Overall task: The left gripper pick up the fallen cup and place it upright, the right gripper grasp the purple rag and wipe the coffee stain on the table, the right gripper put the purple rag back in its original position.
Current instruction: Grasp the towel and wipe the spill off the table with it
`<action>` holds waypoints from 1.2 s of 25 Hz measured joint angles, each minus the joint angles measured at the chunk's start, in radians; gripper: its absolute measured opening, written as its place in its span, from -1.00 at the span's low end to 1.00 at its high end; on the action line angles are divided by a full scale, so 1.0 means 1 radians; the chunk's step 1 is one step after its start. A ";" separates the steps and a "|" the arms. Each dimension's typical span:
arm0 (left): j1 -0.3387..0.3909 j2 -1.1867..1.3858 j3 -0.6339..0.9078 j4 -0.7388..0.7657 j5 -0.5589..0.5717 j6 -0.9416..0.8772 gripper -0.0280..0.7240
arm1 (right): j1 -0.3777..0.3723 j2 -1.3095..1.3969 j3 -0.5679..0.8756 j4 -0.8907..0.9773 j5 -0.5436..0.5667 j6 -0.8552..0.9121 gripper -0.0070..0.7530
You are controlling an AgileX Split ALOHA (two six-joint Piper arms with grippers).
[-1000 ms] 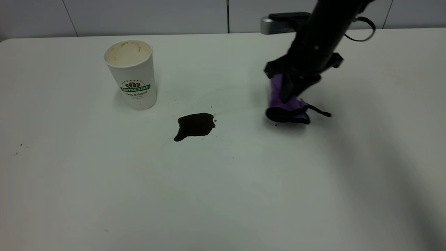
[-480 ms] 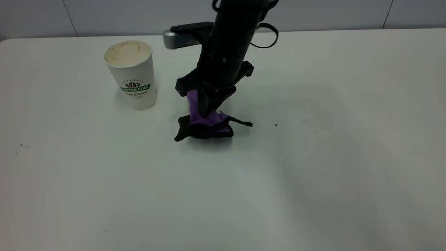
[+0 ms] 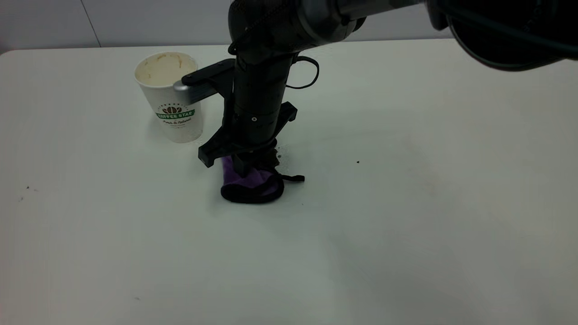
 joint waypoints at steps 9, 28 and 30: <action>0.000 0.000 0.000 0.001 0.000 0.000 -0.29 | 0.006 0.034 -0.046 -0.095 -0.032 0.169 -0.82; 0.000 0.000 0.000 0.001 0.000 0.000 -0.29 | -0.065 0.048 -0.073 -0.265 0.046 0.338 -0.82; 0.000 0.000 0.000 0.001 0.000 0.000 -0.29 | -0.067 0.047 -0.078 -0.262 0.084 0.327 -0.82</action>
